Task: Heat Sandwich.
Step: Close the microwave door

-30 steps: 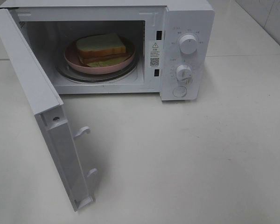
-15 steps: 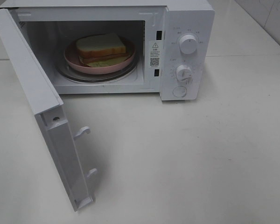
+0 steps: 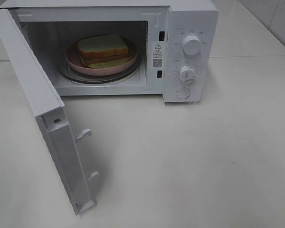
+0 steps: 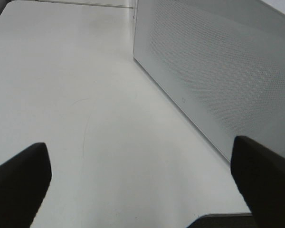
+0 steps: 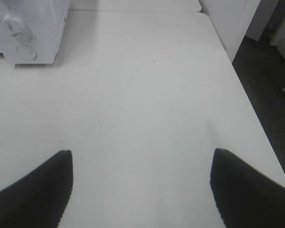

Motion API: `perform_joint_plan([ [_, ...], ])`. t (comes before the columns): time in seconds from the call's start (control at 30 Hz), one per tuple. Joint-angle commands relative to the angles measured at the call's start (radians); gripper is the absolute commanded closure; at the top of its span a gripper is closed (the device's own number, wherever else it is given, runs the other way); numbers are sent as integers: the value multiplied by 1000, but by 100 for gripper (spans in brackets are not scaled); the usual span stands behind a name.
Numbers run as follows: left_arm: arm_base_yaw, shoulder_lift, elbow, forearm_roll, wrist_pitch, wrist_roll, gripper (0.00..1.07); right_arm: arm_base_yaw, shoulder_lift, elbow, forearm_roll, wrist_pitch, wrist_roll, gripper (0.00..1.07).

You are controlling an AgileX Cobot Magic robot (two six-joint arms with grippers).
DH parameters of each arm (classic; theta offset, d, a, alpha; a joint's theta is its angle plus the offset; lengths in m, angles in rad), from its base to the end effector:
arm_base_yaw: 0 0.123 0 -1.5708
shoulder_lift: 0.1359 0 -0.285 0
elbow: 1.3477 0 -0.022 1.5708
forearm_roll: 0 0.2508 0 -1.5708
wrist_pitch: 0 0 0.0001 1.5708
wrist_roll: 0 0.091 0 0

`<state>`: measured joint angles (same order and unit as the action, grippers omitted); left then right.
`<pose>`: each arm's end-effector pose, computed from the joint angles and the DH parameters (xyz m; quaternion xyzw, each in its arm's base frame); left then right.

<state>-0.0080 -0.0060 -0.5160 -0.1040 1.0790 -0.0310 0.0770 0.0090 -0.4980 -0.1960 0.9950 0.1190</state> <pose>-0.0087 -0.0083 0.2805 -0.0067 0.8511 -0.0621 0.5213 -0.0002 -0.0149 0.2834 0.0175 0.8344 -0.0443 0.5490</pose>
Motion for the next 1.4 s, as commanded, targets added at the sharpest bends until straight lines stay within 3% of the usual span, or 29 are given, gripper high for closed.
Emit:
perform_joint_plan([
  [0.03, 3, -18, 2, -6, -13, -1, 9, -8, -40, 0, -1, -3, -5, 31],
  [1.4, 3, -7, 2, -6, -13, -1, 9, -8, -40, 0, 1, -3, -9, 31],
])
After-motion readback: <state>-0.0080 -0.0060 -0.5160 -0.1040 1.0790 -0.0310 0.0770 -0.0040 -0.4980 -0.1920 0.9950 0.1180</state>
